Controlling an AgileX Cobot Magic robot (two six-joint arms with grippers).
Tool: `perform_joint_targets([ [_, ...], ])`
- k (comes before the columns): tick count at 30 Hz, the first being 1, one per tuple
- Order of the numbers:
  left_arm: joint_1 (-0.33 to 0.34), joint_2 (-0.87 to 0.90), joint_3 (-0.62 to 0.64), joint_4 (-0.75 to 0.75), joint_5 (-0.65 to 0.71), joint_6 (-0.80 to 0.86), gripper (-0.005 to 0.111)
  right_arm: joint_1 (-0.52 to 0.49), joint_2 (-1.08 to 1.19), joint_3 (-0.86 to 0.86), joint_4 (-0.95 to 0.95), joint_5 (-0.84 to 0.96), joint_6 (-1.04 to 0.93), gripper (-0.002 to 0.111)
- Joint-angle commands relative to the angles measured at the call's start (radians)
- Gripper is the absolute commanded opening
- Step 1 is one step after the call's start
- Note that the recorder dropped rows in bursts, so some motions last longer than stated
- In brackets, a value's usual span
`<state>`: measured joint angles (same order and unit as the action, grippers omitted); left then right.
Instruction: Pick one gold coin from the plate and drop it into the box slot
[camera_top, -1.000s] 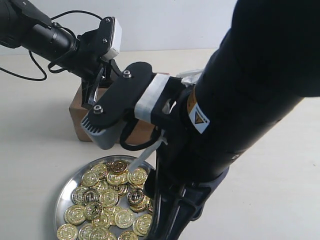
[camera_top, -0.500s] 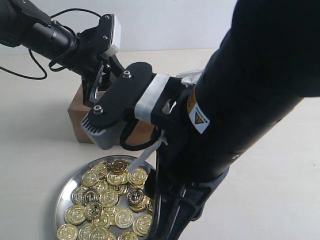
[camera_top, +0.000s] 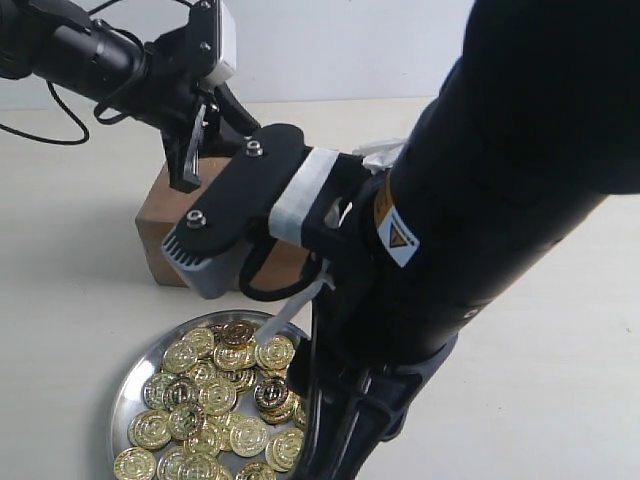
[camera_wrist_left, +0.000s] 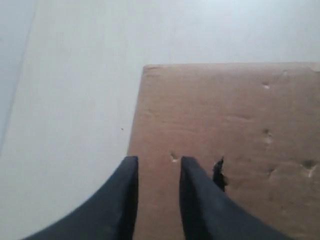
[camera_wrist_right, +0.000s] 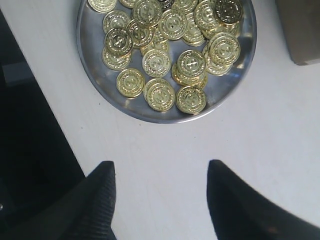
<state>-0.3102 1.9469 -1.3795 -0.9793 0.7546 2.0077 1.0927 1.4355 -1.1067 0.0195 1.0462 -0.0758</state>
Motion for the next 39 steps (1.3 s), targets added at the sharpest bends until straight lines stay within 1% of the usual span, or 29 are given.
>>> perform_joint_targets([
  [1, 0.002, -0.086, -0.004, -0.029, 0.006, -0.011, 0.006, 0.001, -0.005, 0.003, 0.001, -0.026, 0.000, 0.052],
  [2, 0.002, -0.107, -0.004, -0.029, 0.017, -0.013, 0.000, 0.001, -0.005, 0.003, 0.001, -0.026, 0.000, 0.052],
  [3, 0.002, -0.129, -0.004, -0.026, 0.031, -0.022, 0.000, 0.001, -0.003, 0.003, 0.001, -0.029, 0.000, 0.052],
  [5, 0.002, -0.167, -0.004, -0.026, 0.064, -0.057, 0.000, 0.001, -0.003, 0.003, -0.002, -0.038, 0.000, 0.047],
  [6, 0.002, -0.188, -0.004, -0.026, 0.088, -0.063, 0.000, 0.001, -0.003, 0.003, -0.002, -0.047, 0.000, 0.041],
  [7, 0.002, -0.208, -0.004, -0.024, 0.113, -0.072, 0.000, 0.001, -0.003, 0.003, -0.002, -0.055, 0.000, 0.031],
  [9, 0.002, -0.243, -0.001, -0.024, 0.153, -0.088, 0.000, 0.001, -0.003, 0.003, -0.005, -0.066, 0.000, 0.007],
  [10, 0.002, -0.265, 0.005, -0.024, 0.157, -0.100, 0.000, 0.001, -0.003, 0.003, -0.019, -0.078, 0.006, 0.001],
  [12, 0.002, -0.309, 0.026, -0.028, 0.144, -0.138, 0.000, 0.001, -0.003, 0.003, -0.062, -0.104, 0.041, 0.000],
  [15, 0.002, -0.372, 0.069, -0.029, 0.120, -0.199, 0.000, 0.001, -0.009, 0.003, -0.206, -0.160, 0.149, 0.000],
  [20, 0.002, -0.499, 0.182, -0.027, 0.070, -0.206, 0.000, 0.001, -0.069, 0.051, -0.601, -0.286, 0.432, 0.000],
  [23, 0.002, -0.586, 0.246, -0.027, 0.070, -0.206, 0.000, 0.001, -0.142, 0.105, -0.719, -0.382, 0.496, 0.000],
  [26, 0.002, -0.673, 0.317, -0.036, 0.068, -0.204, 0.000, 0.001, -0.227, 0.154, -0.758, -0.476, 0.496, 0.000],
  [29, 0.002, -0.759, 0.377, -0.051, 0.068, -0.204, 0.000, 0.001, -0.313, 0.185, -0.763, -0.493, 0.496, 0.000],
  [32, 0.002, -0.849, 0.427, -0.057, 0.079, -0.213, 0.000, 0.001, -0.382, 0.192, -0.748, -0.435, 0.503, 0.000],
  [35, 0.002, -0.924, 0.469, -0.041, 0.085, -0.215, 0.000, 0.001, -0.444, 0.192, -0.687, -0.321, 0.575, 0.000],
  [37, 0.002, -0.964, 0.481, -0.037, 0.085, -0.215, 0.000, 0.001, -0.481, 0.192, -0.660, -0.276, 0.611, 0.000],
  [39, 0.002, -0.986, 0.483, -0.037, 0.085, -0.214, 0.000, 0.001, -0.510, 0.192, -0.660, -0.274, 0.617, 0.000],
])
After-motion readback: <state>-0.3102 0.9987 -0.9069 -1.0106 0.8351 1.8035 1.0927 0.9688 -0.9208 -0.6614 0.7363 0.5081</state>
